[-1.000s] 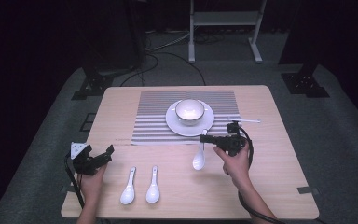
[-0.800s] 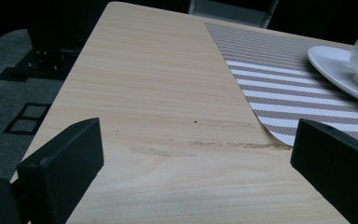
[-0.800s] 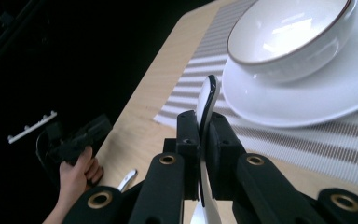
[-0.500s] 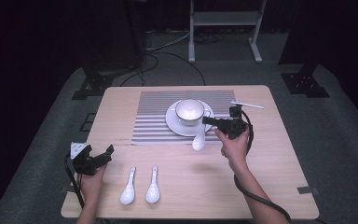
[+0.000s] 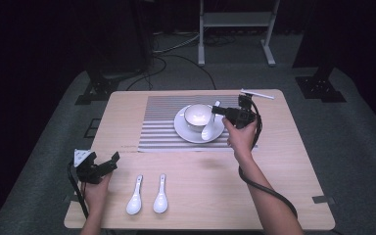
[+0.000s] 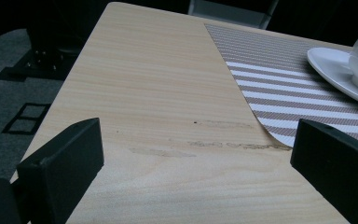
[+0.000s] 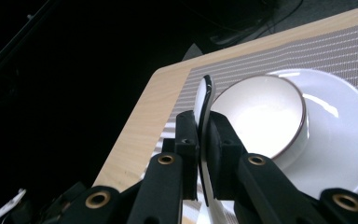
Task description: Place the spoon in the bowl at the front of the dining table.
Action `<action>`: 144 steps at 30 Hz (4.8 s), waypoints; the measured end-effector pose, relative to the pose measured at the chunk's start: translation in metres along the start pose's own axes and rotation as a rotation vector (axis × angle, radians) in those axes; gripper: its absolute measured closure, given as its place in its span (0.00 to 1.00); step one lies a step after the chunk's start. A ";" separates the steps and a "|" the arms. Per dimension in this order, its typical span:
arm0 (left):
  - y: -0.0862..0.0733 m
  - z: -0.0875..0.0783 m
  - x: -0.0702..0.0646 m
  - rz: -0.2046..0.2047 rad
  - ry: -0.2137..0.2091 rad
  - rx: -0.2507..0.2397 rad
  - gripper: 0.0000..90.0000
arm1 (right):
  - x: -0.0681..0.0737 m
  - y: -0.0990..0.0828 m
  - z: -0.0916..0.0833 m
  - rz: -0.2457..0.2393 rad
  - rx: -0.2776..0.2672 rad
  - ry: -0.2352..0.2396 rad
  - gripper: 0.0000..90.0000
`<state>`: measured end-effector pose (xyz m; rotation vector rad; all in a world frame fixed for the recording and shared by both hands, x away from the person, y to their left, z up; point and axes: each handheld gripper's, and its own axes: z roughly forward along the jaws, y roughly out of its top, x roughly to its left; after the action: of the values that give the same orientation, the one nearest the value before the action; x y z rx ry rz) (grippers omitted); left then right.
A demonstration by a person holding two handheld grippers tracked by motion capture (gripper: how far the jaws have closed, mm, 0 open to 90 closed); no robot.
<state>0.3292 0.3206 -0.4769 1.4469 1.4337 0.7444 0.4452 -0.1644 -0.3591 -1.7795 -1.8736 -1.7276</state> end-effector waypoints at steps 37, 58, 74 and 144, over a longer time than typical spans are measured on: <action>0.000 0.000 0.001 -0.003 -0.007 -0.001 0.01 | -0.027 0.024 0.034 0.133 -0.183 -0.164 0.92; 0.000 0.000 0.001 -0.004 -0.007 -0.001 0.01 | -0.037 0.011 0.044 0.129 -0.155 -0.185 0.92; 0.000 0.000 0.000 0.001 -0.005 0.001 0.01 | -0.050 -0.005 0.050 0.113 -0.072 -0.133 0.92; 0.000 0.000 -0.002 0.015 0.006 0.004 0.01 | -0.088 -0.043 0.020 0.150 0.075 0.067 0.69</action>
<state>0.3293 0.3184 -0.4766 1.4606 1.4308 0.7560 0.4570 -0.1981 -0.4523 -1.7615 -1.7076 -1.6223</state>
